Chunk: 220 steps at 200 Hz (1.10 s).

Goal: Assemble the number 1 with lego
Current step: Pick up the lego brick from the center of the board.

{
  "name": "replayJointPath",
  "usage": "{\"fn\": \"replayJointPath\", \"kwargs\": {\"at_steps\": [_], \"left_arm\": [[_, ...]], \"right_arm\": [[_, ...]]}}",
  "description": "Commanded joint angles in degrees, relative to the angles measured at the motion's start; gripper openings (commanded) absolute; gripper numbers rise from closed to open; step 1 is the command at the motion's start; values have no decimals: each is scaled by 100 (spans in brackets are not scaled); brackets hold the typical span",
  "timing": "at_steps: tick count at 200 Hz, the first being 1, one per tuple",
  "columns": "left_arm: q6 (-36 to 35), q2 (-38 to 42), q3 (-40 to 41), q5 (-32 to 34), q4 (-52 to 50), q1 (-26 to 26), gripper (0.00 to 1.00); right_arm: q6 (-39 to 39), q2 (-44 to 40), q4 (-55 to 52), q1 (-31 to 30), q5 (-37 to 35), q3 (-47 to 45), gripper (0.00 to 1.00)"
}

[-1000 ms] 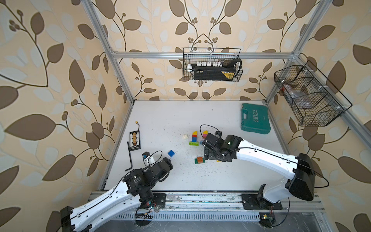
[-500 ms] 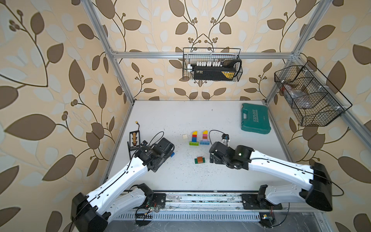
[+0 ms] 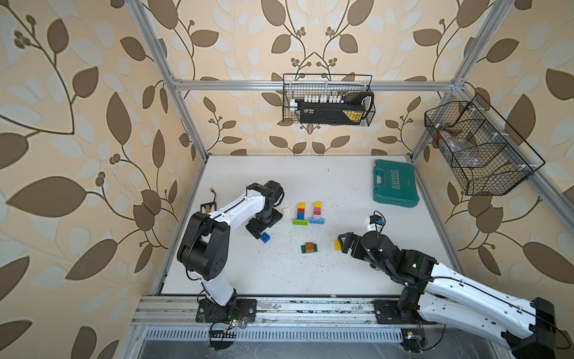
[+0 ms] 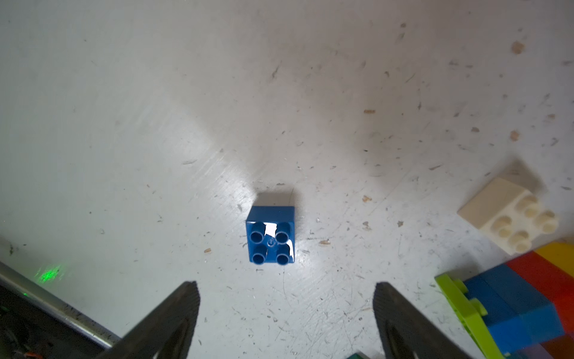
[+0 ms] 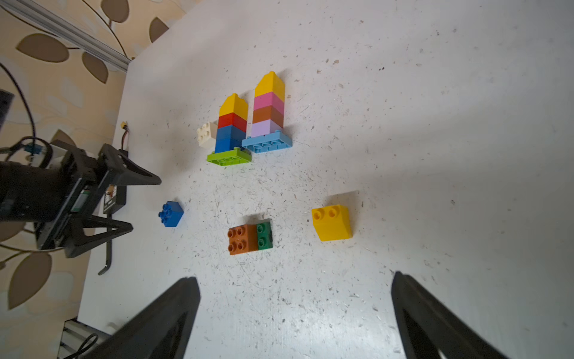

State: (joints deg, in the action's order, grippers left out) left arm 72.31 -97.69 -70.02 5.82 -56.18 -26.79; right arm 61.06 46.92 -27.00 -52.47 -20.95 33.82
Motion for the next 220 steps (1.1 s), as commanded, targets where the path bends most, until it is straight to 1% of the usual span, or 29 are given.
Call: {"fn": "replayJointPath", "kwargs": {"at_steps": [1, 26, 49, 72, 111, 148, 174, 190, 220], "left_arm": [[-77, 15, 87, -270, 113, 79, 84], [-94, -94, 376, -531, 403, 79, 78], [-186, -195, 518, -540, 433, 85, 77], [-252, -81, 692, -468, 493, 89, 77], [-551, -92, 800, -468, 592, 142, 67], [-877, 52, 929, -370, 740, 239, 60], [-1066, 81, 894, -287, 658, 290, 59], [-1152, 116, 893, -254, 633, 328, 57], [-1265, 132, 954, -336, 730, 371, 55]], "right_arm": [[-39, 89, 308, 17, 214, -78, 99], [-32, 116, 302, 13, 247, -69, 100], [20, 131, 309, 17, 238, -86, 99], [67, 159, 298, 15, 227, -86, 99], [142, 294, 218, 14, 247, -25, 99], [239, 426, 103, 13, 280, 37, 99], [292, 509, 38, 17, 278, 80, 99], [315, 570, 8, 17, 276, 106, 99], [354, 694, -70, 14, 285, 176, 99]]}}
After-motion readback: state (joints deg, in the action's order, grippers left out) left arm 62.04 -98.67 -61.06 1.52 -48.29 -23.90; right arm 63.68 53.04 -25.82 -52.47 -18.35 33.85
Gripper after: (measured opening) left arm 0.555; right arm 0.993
